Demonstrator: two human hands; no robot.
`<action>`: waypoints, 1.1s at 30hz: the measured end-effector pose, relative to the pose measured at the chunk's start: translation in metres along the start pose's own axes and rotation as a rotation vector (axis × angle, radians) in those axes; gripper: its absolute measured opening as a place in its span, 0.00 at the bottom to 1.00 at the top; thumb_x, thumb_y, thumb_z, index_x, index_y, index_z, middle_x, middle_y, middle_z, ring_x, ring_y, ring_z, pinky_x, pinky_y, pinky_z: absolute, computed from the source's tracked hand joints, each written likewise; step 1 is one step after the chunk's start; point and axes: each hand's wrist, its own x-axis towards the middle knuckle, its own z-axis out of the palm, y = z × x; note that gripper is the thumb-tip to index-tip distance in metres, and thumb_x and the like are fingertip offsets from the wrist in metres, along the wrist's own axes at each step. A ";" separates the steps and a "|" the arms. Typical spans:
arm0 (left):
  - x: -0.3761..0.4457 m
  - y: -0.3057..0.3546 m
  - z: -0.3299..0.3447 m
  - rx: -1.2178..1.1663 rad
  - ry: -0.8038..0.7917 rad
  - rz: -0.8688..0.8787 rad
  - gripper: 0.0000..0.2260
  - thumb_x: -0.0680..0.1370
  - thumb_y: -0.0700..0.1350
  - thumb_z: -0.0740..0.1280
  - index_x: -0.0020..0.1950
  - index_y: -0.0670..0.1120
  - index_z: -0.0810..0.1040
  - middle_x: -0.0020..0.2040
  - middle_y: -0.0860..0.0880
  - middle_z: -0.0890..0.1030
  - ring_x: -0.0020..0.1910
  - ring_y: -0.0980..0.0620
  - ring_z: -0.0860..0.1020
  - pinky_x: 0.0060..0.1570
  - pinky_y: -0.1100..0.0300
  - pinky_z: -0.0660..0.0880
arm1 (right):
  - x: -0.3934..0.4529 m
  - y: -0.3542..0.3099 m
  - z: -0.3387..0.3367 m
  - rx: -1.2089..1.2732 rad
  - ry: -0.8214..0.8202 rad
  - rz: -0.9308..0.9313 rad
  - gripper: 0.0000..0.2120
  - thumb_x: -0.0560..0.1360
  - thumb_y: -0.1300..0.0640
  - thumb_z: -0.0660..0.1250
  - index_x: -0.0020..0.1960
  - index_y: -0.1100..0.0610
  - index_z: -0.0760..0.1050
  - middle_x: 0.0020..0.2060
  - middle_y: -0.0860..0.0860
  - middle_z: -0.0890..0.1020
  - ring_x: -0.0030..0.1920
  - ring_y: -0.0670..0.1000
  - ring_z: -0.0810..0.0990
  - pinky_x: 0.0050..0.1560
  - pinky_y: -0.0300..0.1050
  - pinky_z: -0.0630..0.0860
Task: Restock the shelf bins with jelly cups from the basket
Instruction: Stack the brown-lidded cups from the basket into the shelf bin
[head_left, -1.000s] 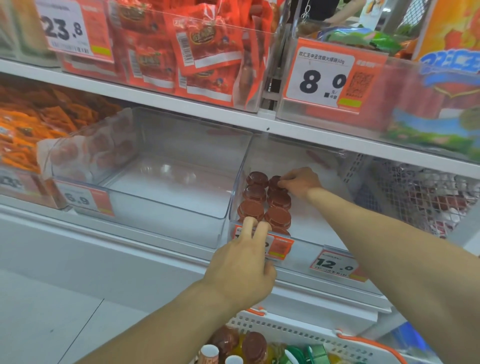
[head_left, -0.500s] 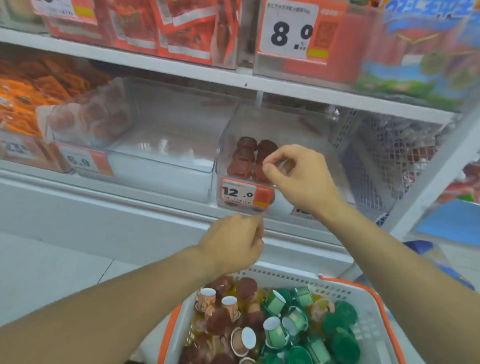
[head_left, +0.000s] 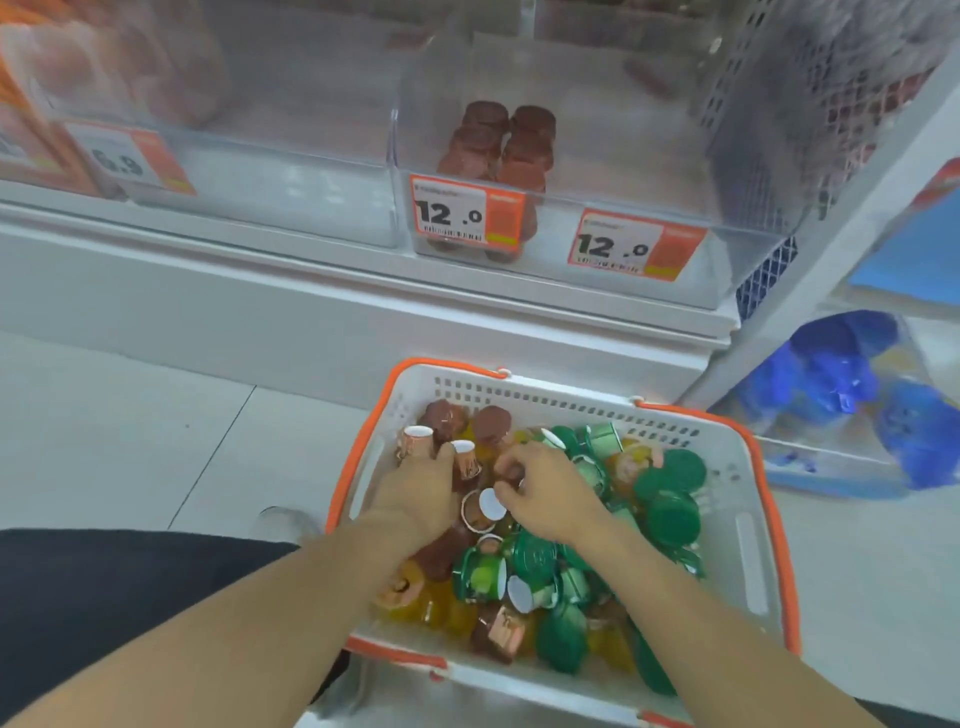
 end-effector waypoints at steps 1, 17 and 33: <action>0.000 -0.003 0.003 -0.043 0.069 -0.005 0.24 0.79 0.48 0.63 0.74 0.50 0.62 0.73 0.42 0.66 0.69 0.40 0.70 0.71 0.47 0.65 | 0.000 0.004 0.004 -0.019 -0.022 0.010 0.08 0.74 0.52 0.68 0.52 0.53 0.79 0.48 0.49 0.81 0.47 0.49 0.78 0.51 0.49 0.79; -0.006 -0.022 -0.021 -0.955 0.188 -0.247 0.09 0.74 0.43 0.71 0.37 0.44 0.74 0.34 0.48 0.79 0.33 0.52 0.76 0.35 0.63 0.71 | 0.029 0.012 0.032 -0.542 0.005 0.034 0.14 0.74 0.57 0.68 0.59 0.50 0.75 0.64 0.50 0.75 0.68 0.55 0.65 0.64 0.56 0.63; -0.017 -0.022 -0.107 -2.201 -0.362 -0.103 0.11 0.65 0.49 0.61 0.40 0.42 0.72 0.39 0.39 0.77 0.32 0.45 0.73 0.37 0.57 0.65 | 0.039 -0.009 -0.048 0.823 0.161 0.215 0.10 0.78 0.62 0.69 0.59 0.61 0.78 0.49 0.55 0.81 0.44 0.51 0.81 0.44 0.40 0.79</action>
